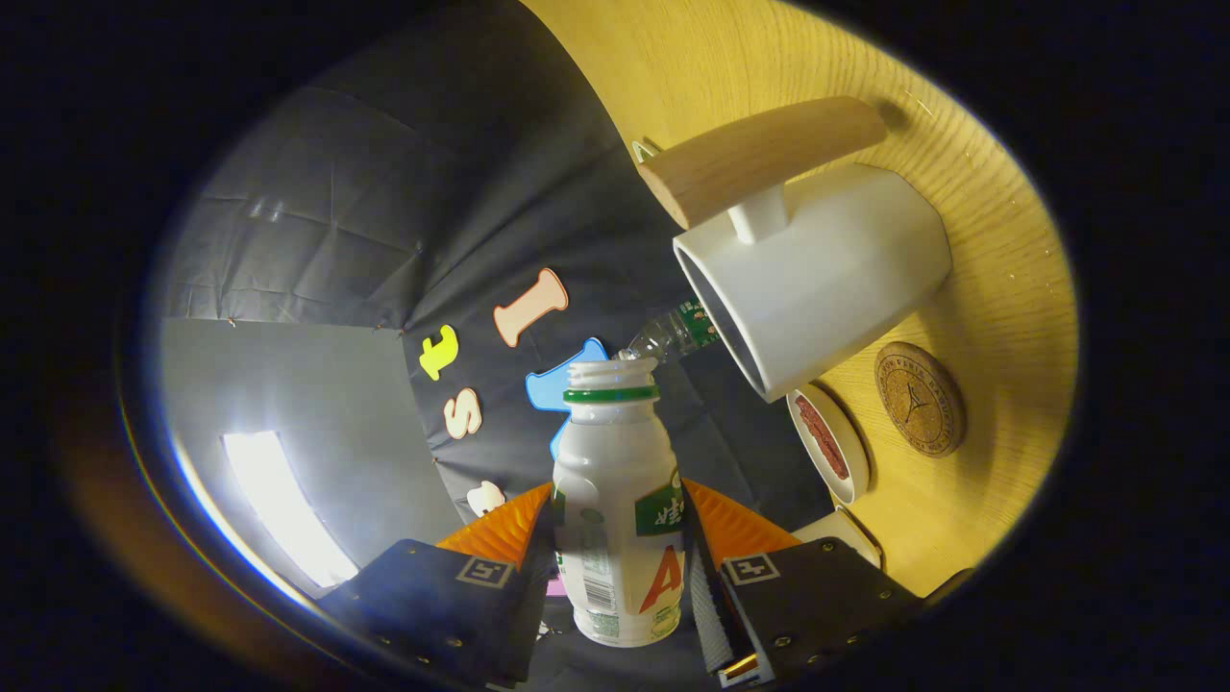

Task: Take the bottle from table, then pour the juice into the cup, finally place the bottle on the coaster

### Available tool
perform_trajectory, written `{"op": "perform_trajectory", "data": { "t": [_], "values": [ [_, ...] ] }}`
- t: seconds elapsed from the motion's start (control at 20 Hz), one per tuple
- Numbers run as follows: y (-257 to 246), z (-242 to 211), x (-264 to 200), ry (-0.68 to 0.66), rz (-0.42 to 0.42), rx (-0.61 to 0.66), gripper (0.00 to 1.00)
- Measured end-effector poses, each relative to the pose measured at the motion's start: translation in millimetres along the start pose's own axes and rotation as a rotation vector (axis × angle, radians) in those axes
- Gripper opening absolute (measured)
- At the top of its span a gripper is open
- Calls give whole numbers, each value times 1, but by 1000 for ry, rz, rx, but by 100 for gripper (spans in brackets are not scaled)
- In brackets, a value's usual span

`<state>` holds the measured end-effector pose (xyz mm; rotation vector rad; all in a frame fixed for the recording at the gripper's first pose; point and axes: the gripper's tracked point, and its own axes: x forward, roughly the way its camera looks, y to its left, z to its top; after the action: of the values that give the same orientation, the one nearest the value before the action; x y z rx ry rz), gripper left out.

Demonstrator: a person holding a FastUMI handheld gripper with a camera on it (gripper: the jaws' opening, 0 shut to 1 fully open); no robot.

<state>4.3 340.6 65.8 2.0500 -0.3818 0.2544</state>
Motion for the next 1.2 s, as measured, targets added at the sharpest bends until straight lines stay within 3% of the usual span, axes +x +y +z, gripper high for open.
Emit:
{"op": "perform_trajectory", "data": {
  "t": [0.2, 0.65, 0.95, 1.2],
  "values": [
    [1, -1, -1, -6, 20, -5, 65],
    [-17, -4, 9, 1, -26, -35, 65],
    [-22, -6, 16, 13, -73, -161, 65],
    [-40, -2, 15, 29, -155, -400, 65]
  ]
}}
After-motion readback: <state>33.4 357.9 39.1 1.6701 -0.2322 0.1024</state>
